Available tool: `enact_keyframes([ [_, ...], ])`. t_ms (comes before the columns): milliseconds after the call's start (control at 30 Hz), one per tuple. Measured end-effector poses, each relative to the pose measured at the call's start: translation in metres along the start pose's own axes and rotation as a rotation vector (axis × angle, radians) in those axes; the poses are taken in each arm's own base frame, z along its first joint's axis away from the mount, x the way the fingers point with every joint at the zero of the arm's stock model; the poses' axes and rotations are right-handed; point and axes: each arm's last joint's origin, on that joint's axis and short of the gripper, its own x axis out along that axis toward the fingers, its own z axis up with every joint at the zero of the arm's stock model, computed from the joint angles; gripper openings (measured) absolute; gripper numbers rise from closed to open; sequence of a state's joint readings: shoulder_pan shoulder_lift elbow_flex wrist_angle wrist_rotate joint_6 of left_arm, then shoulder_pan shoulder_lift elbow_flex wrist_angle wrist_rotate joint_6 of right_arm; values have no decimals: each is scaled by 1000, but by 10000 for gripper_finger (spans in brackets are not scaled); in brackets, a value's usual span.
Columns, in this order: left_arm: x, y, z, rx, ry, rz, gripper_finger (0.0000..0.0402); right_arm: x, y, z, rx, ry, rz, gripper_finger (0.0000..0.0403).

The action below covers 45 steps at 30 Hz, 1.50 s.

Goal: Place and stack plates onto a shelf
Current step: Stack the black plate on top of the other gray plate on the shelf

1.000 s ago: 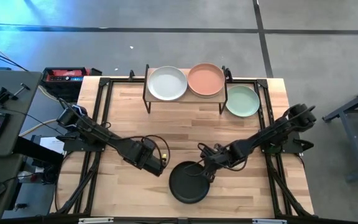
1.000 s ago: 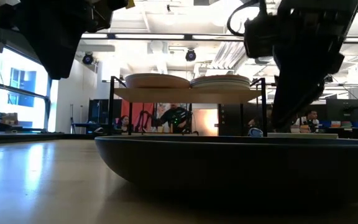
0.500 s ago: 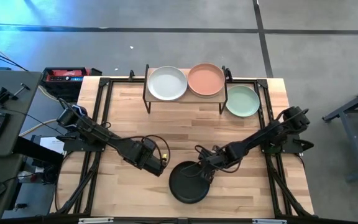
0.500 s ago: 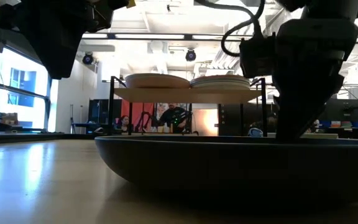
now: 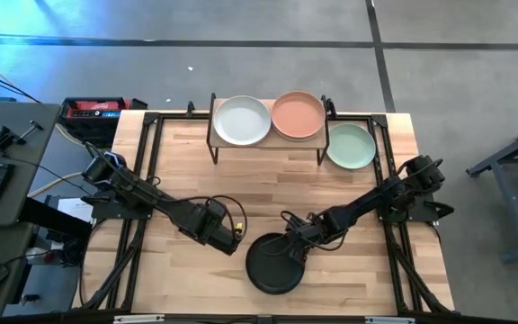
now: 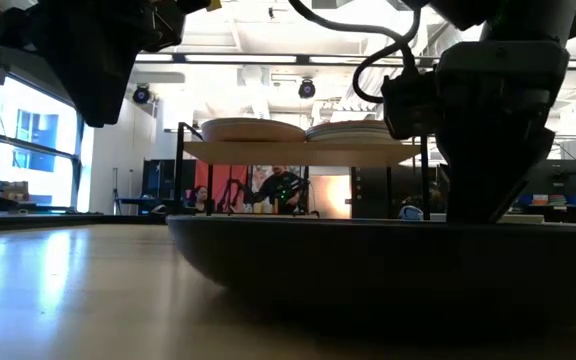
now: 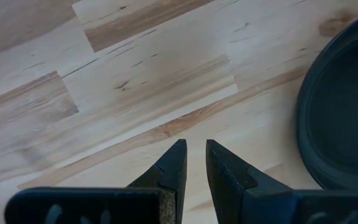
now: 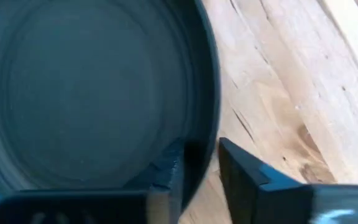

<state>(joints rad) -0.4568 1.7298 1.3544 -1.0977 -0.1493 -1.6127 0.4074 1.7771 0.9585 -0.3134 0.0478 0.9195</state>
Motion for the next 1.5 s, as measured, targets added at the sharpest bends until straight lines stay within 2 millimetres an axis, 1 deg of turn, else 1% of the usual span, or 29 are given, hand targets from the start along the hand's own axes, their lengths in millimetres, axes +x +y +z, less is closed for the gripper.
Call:
enact_keyframes([
  [133,0,0,3,-8,-1,2,49,0,-1,2,8,18,14,22],
  [200,1,0,5,-12,-1,3,49,0,0,2,9,20,24,8],
  [267,1,0,7,-3,-2,4,49,0,-1,3,17,22,21,11],
  [367,2,0,11,-8,2,5,49,-1,0,4,14,34,32,4],
  [633,3,0,23,-24,5,10,49,-14,5,22,-28,49,1,1],
  [833,5,1,31,52,6,13,49,-31,10,39,-76,72,-51,0],
  [933,5,1,34,100,25,13,49,-39,13,44,-94,75,-81,0],
  [1167,6,3,42,165,35,24,49,-56,20,49,-100,101,-126,0],
  [1267,6,8,46,167,43,72,49,-67,20,50,-98,83,-138,0],
  [1367,2,15,50,182,53,116,49,-81,18,49,-80,72,-135,0],
  [1500,-6,22,58,211,55,118,49,-98,15,52,-64,39,-114,0],
])
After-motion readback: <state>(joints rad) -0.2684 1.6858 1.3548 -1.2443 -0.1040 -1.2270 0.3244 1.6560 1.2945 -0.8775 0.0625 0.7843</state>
